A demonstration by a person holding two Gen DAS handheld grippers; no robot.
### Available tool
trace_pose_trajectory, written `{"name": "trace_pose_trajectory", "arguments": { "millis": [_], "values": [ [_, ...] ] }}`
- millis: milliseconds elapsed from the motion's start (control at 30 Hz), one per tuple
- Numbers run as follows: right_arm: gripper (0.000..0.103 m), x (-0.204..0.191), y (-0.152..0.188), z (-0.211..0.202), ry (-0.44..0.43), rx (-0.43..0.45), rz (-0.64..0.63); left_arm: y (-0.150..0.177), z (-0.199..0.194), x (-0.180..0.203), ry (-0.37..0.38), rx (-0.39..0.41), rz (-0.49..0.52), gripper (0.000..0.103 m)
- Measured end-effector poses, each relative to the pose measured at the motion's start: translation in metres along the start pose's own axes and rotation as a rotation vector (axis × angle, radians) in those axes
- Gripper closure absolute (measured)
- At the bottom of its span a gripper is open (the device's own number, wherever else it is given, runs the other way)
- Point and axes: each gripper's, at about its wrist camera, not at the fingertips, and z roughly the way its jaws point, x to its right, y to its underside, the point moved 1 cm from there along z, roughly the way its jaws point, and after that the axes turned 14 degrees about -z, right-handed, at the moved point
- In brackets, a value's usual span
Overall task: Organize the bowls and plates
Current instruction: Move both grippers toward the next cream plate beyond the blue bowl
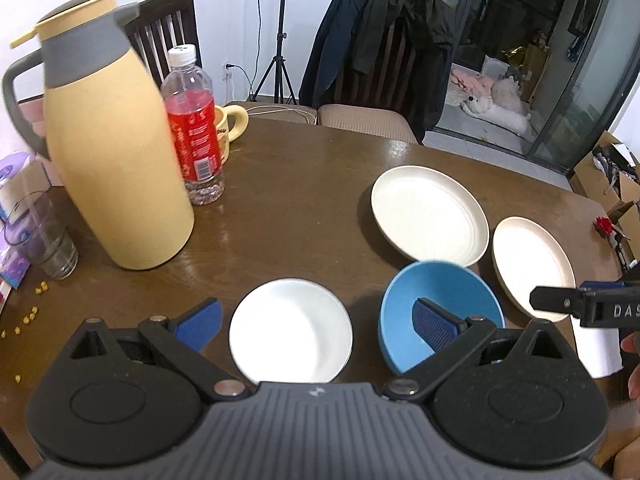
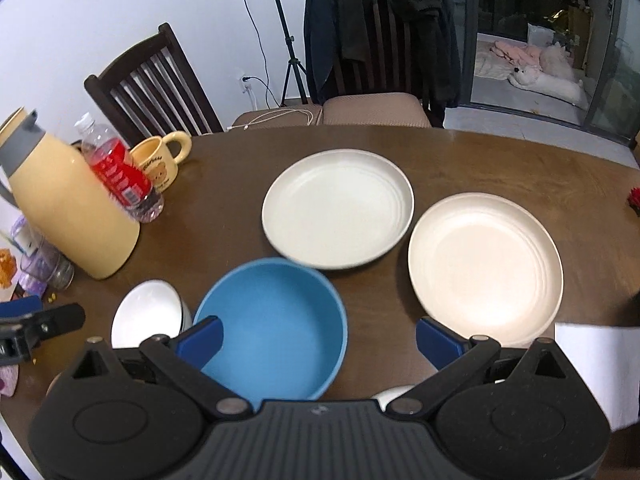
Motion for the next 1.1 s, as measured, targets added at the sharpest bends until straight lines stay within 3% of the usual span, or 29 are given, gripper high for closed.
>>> {"name": "trace_pose_trajectory", "arguments": {
  "millis": [500, 1100],
  "values": [
    [0.003, 0.047, -0.072, 0.059, -0.015, -0.036, 0.001, -0.046, 0.053, 0.038, -0.050, -0.025, -0.035, 0.000],
    [0.004, 0.087, -0.110, 0.139, -0.009, -0.100, 0.004, -0.080, 0.143, 0.073, -0.113, -0.091, -0.108, 0.000]
  ]
}}
